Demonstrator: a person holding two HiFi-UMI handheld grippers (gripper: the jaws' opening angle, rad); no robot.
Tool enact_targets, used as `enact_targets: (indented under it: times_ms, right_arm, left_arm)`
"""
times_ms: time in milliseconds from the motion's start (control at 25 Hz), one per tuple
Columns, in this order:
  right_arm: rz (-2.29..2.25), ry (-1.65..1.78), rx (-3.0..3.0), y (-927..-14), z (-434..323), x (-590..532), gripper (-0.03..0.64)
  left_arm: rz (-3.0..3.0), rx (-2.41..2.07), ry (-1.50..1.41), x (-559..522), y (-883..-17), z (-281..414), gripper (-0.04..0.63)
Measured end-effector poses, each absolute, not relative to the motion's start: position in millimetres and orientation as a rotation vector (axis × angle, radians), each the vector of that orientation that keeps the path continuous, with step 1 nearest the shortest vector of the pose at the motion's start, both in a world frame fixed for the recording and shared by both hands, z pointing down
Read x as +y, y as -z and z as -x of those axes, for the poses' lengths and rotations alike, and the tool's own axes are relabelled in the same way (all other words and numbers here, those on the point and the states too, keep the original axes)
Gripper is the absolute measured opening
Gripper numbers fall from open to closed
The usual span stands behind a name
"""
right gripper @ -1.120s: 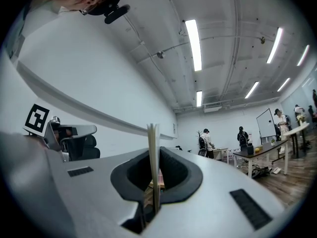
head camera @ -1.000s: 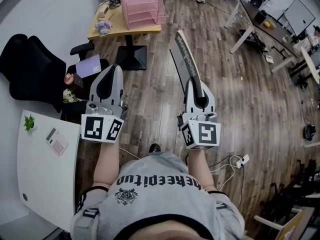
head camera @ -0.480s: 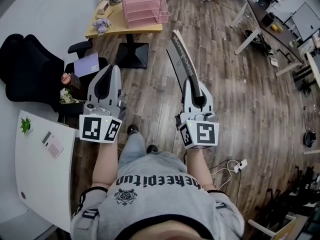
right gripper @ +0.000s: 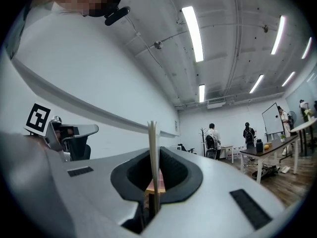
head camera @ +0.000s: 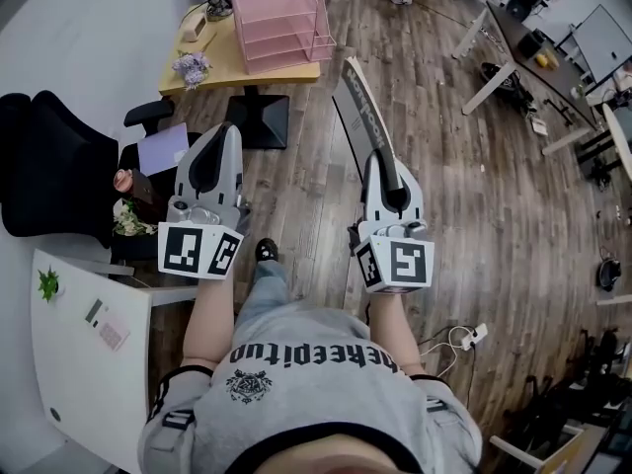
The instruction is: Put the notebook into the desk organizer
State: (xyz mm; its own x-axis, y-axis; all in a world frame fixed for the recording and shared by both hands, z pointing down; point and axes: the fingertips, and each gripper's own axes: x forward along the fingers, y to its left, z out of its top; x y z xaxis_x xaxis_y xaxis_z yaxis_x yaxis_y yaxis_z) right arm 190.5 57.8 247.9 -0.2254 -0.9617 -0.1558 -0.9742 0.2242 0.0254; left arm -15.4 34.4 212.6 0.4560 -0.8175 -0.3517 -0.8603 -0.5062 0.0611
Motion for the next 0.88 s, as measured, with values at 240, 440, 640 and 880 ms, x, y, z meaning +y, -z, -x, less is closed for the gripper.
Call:
enact_targets:
  times_ms: [240,440,640,880]
  right_arm:
    - [1.916,-0.198,2.334,-236.9,-174.8,-14.4,0.011]
    - [1.936,-0.208,2.316,-233.6,-158.6,-67.7,0.011]
    - [1.961,-0.213,2.299,-236.1,-144.5,-110.4,0.011]
    - [1.992,-0.219,2.273,-240.2,-131.4,-151.2,0.011]
  left_arm:
    - [2.586,1.443,-0.514,-41.7,-202.1,30.3,0.003]
    - [2.6,1.424,-0.502,-97.5,-200.6,46.3,0.003]
    - [2.614,1.403,-0.506,-143.7,-202.9,61.0,0.003]
    - [2.632,1.358,-0.478,-189.1,-207.7,73.0,0.003]
